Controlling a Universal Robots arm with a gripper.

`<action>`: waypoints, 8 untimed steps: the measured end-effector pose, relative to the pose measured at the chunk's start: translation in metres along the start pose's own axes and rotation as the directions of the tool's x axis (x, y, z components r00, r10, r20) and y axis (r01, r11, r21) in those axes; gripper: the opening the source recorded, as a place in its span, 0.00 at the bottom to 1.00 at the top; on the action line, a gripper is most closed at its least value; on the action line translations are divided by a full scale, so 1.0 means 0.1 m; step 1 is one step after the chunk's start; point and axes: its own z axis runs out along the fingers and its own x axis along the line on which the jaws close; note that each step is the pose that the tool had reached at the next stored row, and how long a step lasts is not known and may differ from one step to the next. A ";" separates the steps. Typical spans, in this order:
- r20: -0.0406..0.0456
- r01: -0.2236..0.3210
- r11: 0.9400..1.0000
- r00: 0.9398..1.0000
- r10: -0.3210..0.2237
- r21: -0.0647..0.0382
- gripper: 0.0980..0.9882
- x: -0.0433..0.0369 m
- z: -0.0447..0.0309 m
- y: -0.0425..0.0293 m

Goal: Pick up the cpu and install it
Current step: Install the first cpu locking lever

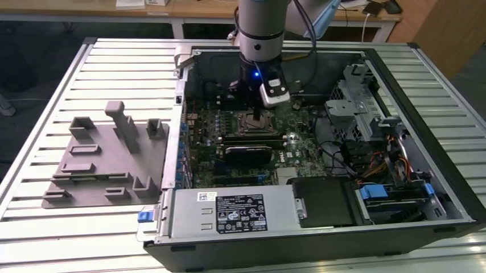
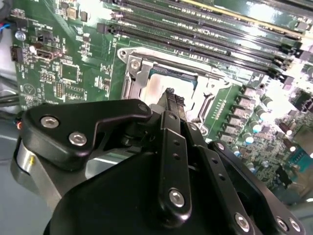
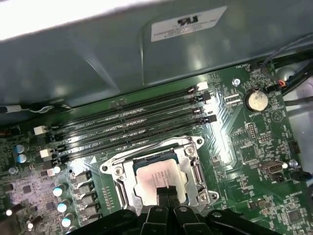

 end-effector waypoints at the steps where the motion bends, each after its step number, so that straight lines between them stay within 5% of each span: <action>1: 0.000 0.000 1.000 1.000 0.000 0.000 0.01 -0.001 -0.022 0.001; 8: 0.000 0.000 1.000 1.000 0.000 0.000 0.01 -0.007 -0.123 0.004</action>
